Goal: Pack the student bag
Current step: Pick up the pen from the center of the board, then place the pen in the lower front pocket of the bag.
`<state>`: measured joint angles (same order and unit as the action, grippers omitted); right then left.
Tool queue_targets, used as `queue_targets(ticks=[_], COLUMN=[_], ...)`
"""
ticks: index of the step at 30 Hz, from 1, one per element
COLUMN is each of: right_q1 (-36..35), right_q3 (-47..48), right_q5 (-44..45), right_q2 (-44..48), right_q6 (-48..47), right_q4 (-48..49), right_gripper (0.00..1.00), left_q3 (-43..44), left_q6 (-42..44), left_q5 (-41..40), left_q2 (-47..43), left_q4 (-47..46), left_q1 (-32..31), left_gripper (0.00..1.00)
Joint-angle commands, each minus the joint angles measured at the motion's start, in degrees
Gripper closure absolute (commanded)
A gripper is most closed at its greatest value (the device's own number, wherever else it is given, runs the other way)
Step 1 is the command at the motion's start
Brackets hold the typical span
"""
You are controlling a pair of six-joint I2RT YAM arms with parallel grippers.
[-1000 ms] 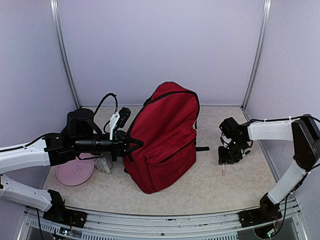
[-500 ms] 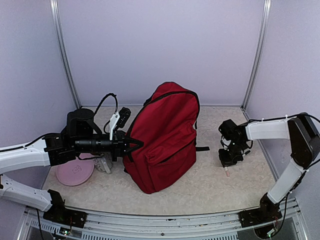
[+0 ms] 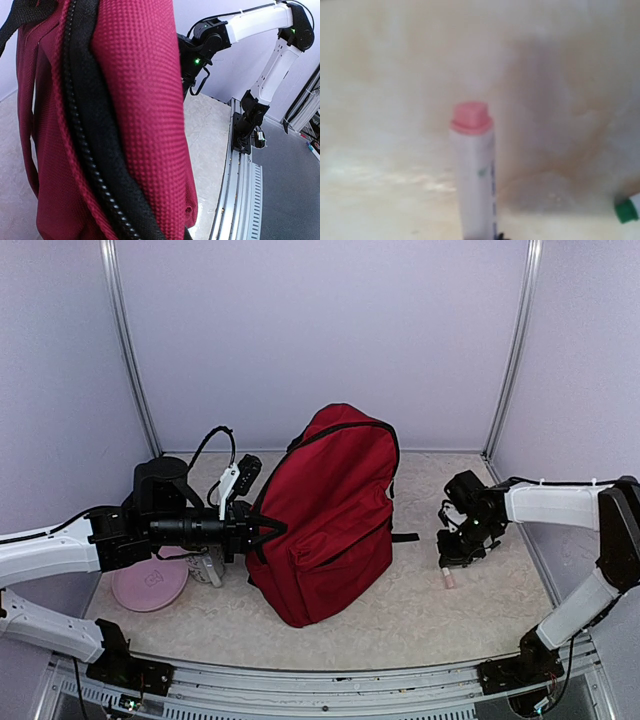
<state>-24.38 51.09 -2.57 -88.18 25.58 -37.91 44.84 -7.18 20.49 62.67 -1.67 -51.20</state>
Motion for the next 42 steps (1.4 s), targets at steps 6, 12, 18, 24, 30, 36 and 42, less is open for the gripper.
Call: queue_targets(ticks=[6, 12, 18, 24, 30, 36, 42], right_q1=[-1.8, -7.8, -15.8, -23.5, -25.4, -25.4, -25.2], right_q3=[-2.5, -8.3, -19.0, -22.7, -15.4, -13.9, -7.3], right_q5=[-16.2, -25.0, -32.3, -29.2, -28.2, -31.1, -28.7], right_q2=[15.6, 27.8, 34.7, 31.4, 22.0, 17.3, 13.4], right_q6=[-6.0, -9.9, -11.0, -29.1, -49.3, -67.6, -80.0], right_q4=[11.4, 23.7, 46.3, 66.1, 64.5, 68.7, 57.4], right_gripper=[1.0, 1.0, 1.0, 1.0, 1.0, 1.0, 1.0], left_q3=[1.4, 1.3, 1.4, 1.2, 1.1, 1.1, 1.1], left_q6=[0.8, 0.9, 0.7, 0.7, 0.9, 1.3, 1.2], left_q5=[0.3, 0.3, 1.1, 1.0, 2.2, 2.1, 2.5], left_q2=[-1.1, -1.1, -0.7, -1.0, -1.0, -1.0, -1.0], left_q4=[-1.1, -1.3, -1.5, -1.7, -1.9, -2.0, -2.0], left_q1=[-0.1, 0.5, 0.6, 0.6, 0.6, 0.6, 0.6], left_gripper=[0.98, 0.98, 0.98, 0.98, 0.98, 0.98, 0.98])
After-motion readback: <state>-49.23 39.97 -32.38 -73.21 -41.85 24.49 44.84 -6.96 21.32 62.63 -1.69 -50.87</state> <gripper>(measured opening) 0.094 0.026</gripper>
